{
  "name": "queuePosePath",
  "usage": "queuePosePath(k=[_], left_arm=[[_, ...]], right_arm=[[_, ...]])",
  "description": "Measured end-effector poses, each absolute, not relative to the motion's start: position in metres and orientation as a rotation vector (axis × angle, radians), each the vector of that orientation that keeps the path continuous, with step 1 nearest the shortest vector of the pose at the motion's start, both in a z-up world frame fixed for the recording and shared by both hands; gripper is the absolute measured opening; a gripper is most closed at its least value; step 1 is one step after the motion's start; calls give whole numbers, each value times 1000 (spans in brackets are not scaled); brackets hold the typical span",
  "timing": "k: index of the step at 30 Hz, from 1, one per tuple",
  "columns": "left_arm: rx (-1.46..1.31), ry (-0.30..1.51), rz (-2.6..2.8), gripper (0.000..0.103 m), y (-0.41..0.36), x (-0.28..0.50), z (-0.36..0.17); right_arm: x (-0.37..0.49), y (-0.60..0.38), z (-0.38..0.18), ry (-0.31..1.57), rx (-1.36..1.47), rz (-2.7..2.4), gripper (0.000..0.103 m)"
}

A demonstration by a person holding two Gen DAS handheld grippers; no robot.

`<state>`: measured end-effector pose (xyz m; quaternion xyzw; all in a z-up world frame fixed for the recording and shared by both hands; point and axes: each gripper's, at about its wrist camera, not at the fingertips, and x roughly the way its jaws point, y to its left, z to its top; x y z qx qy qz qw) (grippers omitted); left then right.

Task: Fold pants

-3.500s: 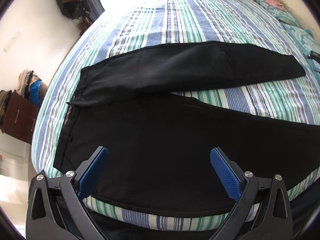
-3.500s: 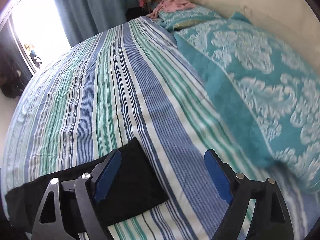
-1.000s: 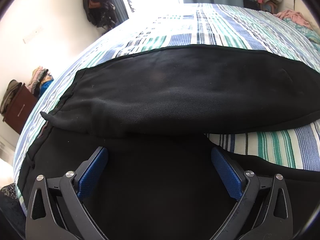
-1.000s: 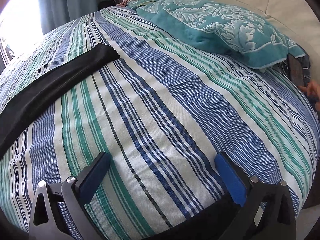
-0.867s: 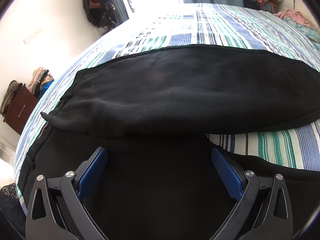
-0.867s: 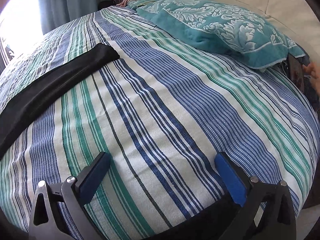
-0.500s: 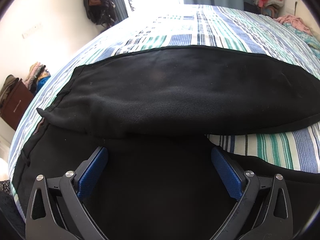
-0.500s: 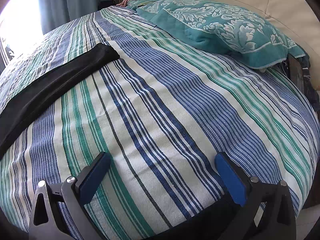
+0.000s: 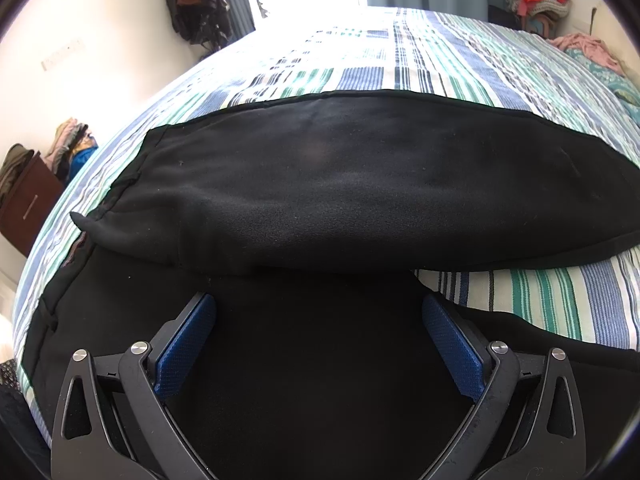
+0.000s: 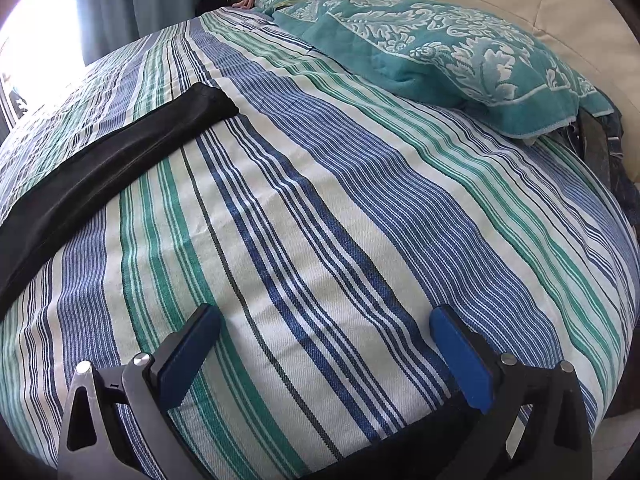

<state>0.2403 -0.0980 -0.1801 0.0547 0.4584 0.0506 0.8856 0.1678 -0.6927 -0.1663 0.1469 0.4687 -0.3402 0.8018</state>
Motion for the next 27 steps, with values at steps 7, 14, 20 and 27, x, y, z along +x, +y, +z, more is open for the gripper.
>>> queuePosePath(k=[7, 14, 20, 27], left_arm=[[178, 992, -9, 102, -76, 223, -143], [145, 1010, 114, 103, -2, 198, -166], [-2, 962, 248, 103, 56, 160, -172], [-22, 1016, 225, 102, 48, 157, -161]], right_arm=[[141, -676, -123, 1010, 378, -608, 103], [112, -536, -89, 845, 363, -261, 103], [120, -430, -139, 964, 179, -183, 103], [114, -428, -167, 927, 126, -175, 103]])
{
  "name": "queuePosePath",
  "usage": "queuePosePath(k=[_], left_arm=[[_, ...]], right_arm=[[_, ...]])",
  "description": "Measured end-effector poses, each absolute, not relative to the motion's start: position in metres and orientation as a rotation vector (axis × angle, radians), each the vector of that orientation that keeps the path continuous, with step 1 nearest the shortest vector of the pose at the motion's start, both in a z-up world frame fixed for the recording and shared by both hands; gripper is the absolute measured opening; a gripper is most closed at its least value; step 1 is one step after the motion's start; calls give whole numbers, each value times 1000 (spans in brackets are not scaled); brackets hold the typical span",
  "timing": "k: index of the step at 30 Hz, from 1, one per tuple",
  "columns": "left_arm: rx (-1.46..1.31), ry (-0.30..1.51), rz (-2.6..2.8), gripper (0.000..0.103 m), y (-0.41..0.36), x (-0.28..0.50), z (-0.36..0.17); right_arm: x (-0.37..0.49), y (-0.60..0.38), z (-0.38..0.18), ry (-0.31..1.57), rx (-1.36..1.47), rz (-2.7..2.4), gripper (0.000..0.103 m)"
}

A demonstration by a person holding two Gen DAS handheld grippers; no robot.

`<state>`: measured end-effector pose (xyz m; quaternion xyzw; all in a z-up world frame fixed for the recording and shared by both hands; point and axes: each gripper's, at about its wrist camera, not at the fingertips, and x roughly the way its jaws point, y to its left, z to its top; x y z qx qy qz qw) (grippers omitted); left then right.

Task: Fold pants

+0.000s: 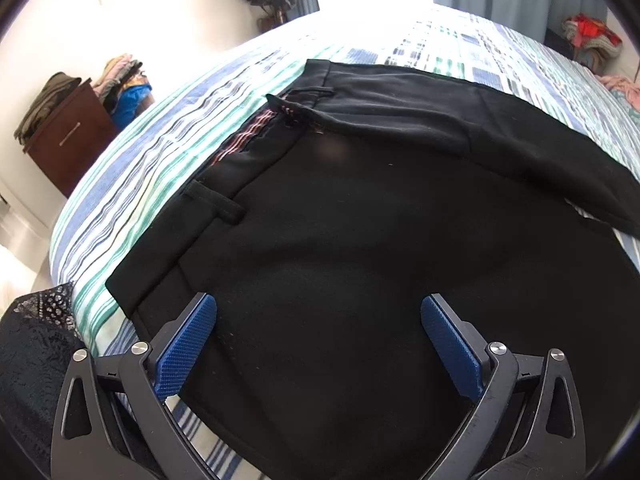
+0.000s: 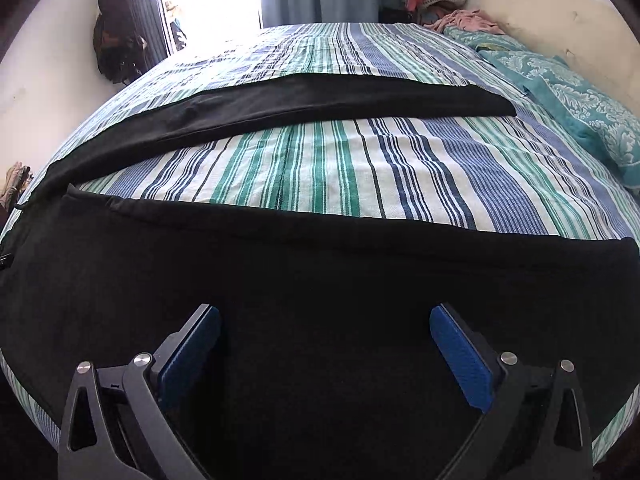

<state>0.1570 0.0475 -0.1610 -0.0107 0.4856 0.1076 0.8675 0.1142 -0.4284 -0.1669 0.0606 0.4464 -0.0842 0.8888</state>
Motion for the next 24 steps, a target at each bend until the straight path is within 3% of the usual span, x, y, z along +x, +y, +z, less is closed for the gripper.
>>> queuePosePath(k=[6, 11, 15, 19, 24], left_arm=[[1, 961, 31, 102, -4, 167, -125], [73, 930, 3, 102, -31, 231, -103], [89, 921, 180, 102, -8, 287, -122], [44, 995, 243, 103, 28, 305, -173], [47, 903, 239, 102, 27, 288, -181]], right_arm=[[113, -427, -163, 906, 138, -176, 103], [114, -433, -139, 960, 136, -161, 103], [131, -477, -100, 892, 169, -144, 103], [185, -555, -63, 864, 162, -182, 103], [285, -668, -67, 1000, 206, -262, 103]])
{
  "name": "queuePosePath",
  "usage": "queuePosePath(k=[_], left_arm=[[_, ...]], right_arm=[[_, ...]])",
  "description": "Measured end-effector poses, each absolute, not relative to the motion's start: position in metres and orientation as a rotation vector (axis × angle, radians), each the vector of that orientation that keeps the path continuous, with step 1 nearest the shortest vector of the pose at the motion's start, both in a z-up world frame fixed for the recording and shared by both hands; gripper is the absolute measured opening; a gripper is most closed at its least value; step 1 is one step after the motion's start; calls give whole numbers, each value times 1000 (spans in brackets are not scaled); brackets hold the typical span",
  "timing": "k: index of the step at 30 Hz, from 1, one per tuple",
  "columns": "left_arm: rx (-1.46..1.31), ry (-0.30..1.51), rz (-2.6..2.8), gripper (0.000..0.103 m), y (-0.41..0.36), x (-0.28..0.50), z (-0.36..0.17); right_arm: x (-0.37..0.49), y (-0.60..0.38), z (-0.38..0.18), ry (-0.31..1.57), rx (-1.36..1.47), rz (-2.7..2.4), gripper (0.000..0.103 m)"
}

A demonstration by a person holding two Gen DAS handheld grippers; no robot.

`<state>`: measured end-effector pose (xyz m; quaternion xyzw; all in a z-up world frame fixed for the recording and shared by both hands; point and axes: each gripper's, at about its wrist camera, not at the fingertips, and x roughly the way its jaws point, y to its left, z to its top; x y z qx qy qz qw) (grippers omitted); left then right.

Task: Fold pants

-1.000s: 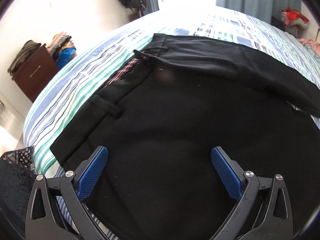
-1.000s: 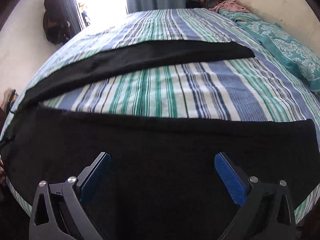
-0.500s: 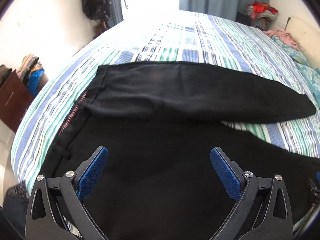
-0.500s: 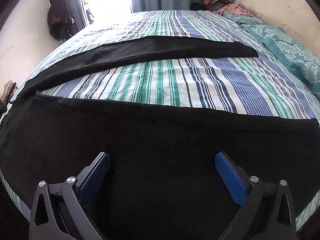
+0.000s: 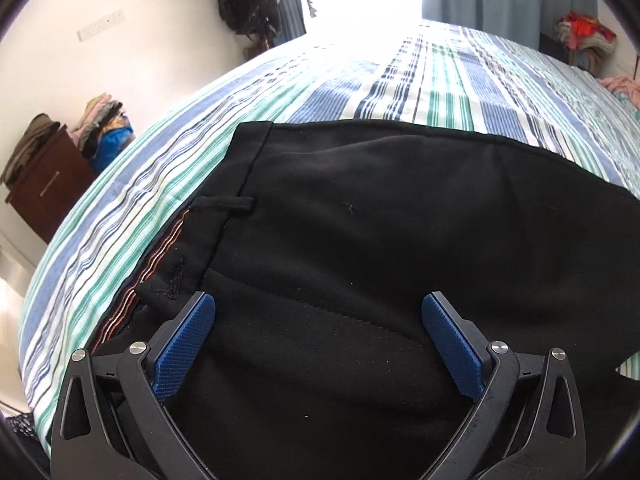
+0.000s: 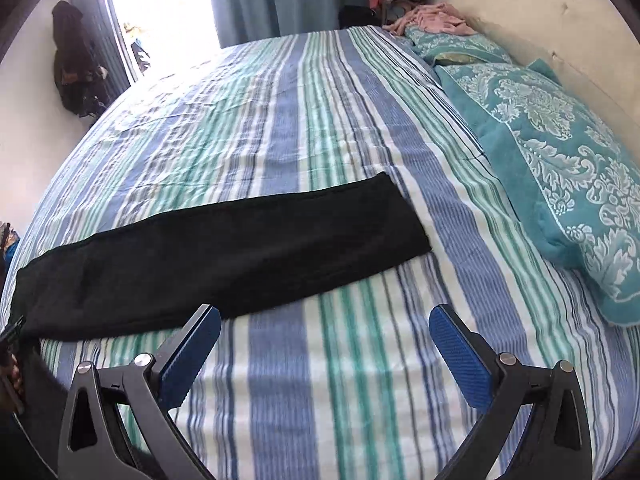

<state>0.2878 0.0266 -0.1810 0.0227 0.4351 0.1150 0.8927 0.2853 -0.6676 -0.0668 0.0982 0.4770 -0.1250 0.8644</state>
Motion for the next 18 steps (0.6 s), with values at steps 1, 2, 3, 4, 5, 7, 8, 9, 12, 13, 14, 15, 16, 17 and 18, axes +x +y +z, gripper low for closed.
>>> queuePosePath(k=[1, 2, 3, 4, 5, 7, 8, 9, 12, 13, 14, 15, 16, 17, 18], left_arm=[[44, 897, 238, 103, 28, 287, -181], [43, 894, 239, 103, 26, 286, -182], [45, 891, 240, 102, 26, 286, -182], [48, 887, 242, 102, 23, 291, -183], [47, 884, 242, 102, 23, 292, -184], [50, 877, 245, 102, 22, 291, -185], [54, 874, 248, 102, 22, 292, -186], [57, 871, 251, 102, 21, 292, -186], [66, 864, 258, 102, 20, 292, -187], [68, 863, 259, 102, 19, 292, -187], [68, 862, 259, 102, 19, 292, -187], [68, 862, 259, 102, 19, 292, -187], [68, 862, 260, 102, 19, 292, -187], [69, 863, 260, 102, 19, 292, -188], [70, 863, 260, 102, 19, 292, -188]], right_arm=[[303, -687, -70, 1011, 222, -276, 103], [322, -704, -76, 1026, 236, -288, 103], [339, -720, -82, 1045, 249, -305, 103], [357, -733, -88, 1063, 267, -308, 103], [373, -742, -96, 1083, 277, -309, 102], [401, -756, -113, 1120, 265, -327, 97], [413, -761, -122, 1134, 264, -327, 92], [423, -765, -131, 1147, 267, -332, 90], [442, -774, -154, 1176, 266, -362, 80], [445, -775, -161, 1181, 266, -366, 76], [447, -776, -167, 1187, 282, -353, 57], [446, -775, -170, 1187, 296, -332, 37], [443, -772, -165, 1155, 282, -330, 22], [438, -767, -158, 1125, 260, -333, 9], [430, -760, -150, 1092, 251, -322, 8]])
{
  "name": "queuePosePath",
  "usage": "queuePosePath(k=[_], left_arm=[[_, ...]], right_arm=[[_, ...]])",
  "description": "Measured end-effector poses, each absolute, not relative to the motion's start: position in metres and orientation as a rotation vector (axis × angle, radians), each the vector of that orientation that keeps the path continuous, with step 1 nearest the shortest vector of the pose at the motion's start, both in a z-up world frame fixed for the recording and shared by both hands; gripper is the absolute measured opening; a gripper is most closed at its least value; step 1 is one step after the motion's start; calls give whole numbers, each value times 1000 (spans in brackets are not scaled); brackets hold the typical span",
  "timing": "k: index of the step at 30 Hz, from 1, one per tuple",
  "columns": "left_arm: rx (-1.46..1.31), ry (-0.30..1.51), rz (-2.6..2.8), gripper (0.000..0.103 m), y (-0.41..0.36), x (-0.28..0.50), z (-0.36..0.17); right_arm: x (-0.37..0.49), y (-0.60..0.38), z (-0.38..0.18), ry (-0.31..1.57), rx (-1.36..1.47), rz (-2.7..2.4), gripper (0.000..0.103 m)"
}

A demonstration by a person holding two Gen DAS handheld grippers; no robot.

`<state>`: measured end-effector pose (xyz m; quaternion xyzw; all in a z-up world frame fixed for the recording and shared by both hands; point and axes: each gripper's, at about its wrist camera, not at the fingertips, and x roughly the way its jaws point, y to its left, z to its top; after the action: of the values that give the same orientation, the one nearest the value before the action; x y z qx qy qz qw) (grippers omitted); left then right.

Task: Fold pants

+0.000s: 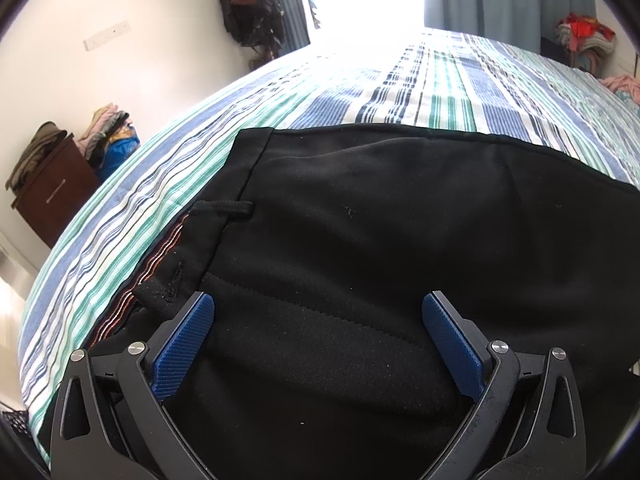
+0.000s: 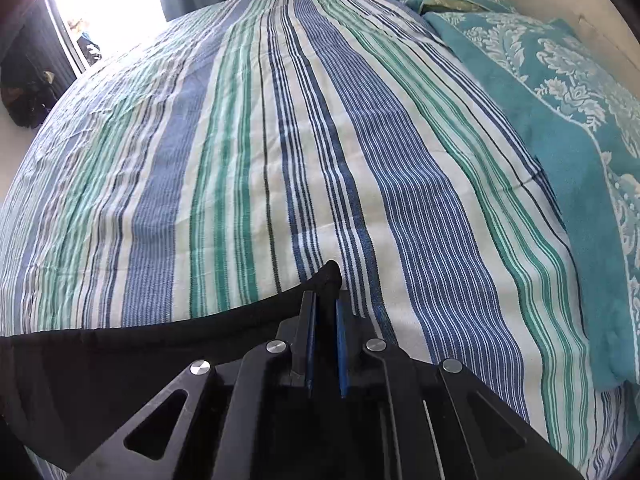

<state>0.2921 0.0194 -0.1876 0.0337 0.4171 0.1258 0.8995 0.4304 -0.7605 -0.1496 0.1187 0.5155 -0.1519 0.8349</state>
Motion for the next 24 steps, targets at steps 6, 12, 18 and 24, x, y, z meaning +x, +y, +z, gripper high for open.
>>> queuePosePath(k=[6, 12, 18, 24], left_arm=[[76, 870, 264, 102, 18, 294, -187], [91, 882, 272, 102, 16, 296, -186], [133, 918, 313, 102, 11, 298, -180], [28, 933, 133, 102, 0, 263, -142]], right_arm=[[321, -683, -56, 814, 181, -177, 7], [120, -619, -46, 716, 273, -254, 6], [13, -626, -115, 956, 474, -684, 30], [-42, -592, -65, 603, 601, -649, 75]])
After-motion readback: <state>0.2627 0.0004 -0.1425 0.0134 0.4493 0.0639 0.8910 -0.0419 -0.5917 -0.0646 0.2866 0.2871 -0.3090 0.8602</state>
